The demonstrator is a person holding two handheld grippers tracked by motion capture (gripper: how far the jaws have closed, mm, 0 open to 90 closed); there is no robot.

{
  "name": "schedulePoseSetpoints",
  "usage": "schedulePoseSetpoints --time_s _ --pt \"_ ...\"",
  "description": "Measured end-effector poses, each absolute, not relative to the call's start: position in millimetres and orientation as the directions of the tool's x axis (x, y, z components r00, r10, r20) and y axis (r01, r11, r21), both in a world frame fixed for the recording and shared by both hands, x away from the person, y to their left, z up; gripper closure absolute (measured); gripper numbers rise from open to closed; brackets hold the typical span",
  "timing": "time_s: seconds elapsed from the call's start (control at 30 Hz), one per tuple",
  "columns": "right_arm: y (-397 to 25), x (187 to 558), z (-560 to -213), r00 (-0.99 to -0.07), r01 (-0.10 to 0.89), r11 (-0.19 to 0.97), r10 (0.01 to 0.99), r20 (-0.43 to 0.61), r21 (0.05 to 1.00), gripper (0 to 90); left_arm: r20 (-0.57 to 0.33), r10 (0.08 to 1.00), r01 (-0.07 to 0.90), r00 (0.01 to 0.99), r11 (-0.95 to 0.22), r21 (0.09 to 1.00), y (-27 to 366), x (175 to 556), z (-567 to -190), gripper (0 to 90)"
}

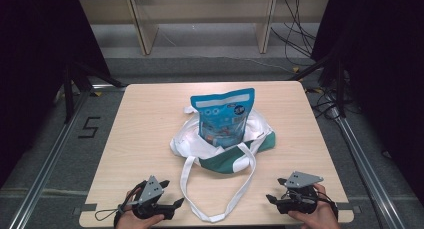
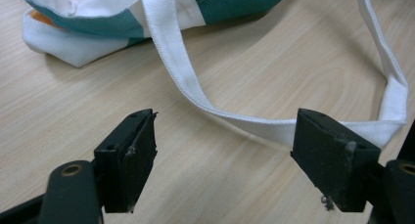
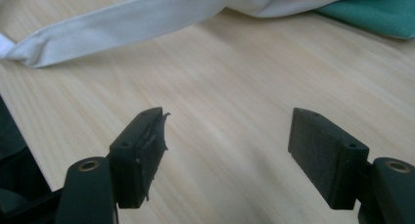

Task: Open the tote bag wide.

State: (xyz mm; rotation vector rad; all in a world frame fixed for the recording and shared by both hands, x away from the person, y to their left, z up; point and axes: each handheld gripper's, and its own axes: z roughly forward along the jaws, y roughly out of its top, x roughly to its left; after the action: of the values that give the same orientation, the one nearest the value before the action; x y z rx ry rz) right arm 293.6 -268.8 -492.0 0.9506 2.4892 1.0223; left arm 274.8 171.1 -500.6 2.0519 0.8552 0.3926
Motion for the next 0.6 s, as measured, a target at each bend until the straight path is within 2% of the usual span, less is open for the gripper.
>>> schedulePoseSetpoints --time_s 0.03,0.23,0.6 --pt "-267.9 291.5 -492.4 -0.736 0.487 0.522 0.677 0.007 0.701 30.6 -0.036 0.694 0.428 0.719 -0.401 0.81 170.8 274.6 -500.7 23.6" --pt "-267.3 291.6 -495.5 -0.75 0.461 0.552 0.661 -0.027 0.695 30.7 -0.024 0.694 0.428 0.72 -0.416 0.802 172.4 275.8 -500.7 23.1" --pt "-267.7 292.3 -495.2 -0.746 0.474 0.55 0.665 -0.018 0.688 30.6 -0.01 0.688 0.411 0.725 -0.422 0.808 173.0 277.9 -501.3 23.0"
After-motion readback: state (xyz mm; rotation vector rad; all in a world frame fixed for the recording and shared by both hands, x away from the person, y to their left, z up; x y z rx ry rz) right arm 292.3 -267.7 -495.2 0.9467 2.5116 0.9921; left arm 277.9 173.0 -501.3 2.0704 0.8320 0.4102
